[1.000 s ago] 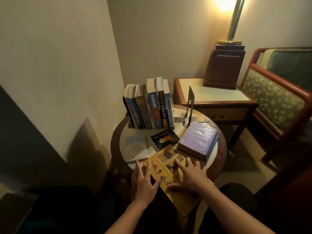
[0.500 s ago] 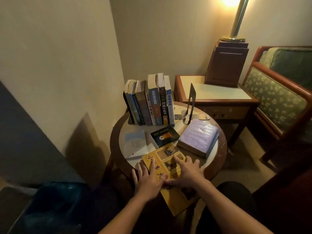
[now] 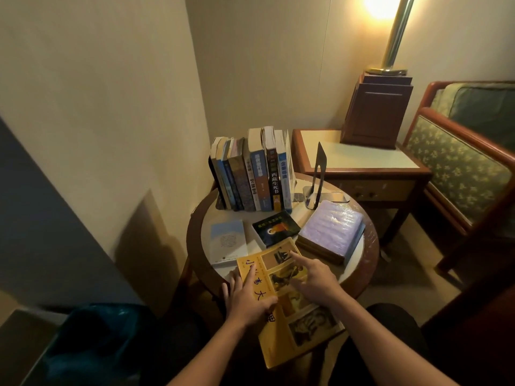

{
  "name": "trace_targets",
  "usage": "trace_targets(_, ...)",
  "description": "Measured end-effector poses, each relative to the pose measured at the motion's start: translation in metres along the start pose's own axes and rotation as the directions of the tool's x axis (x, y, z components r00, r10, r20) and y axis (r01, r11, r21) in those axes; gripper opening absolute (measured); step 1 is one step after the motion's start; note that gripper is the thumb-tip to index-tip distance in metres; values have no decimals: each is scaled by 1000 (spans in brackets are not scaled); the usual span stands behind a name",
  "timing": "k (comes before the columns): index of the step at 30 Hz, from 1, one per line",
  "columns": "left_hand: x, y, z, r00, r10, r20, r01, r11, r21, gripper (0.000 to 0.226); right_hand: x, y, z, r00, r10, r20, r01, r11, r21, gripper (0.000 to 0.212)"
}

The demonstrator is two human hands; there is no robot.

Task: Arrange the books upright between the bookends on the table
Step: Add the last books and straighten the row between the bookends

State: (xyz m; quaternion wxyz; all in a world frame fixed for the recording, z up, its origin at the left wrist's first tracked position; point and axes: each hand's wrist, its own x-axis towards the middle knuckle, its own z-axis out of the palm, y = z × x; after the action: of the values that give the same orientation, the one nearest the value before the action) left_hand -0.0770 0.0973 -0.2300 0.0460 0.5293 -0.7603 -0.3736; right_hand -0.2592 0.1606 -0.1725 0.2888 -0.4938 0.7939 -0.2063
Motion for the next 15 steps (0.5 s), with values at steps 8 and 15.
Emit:
trace_targets(8,-4,21,-14,997,-67,-29,50,920,-388,102,0,-15,-31,998,-7,55,-13,938,346,60)
trace_targets(15,-4,53,-46,996,-81,21,56,466,-883,64,-7,-31,-70,992,-104,70,36,775,631,57)
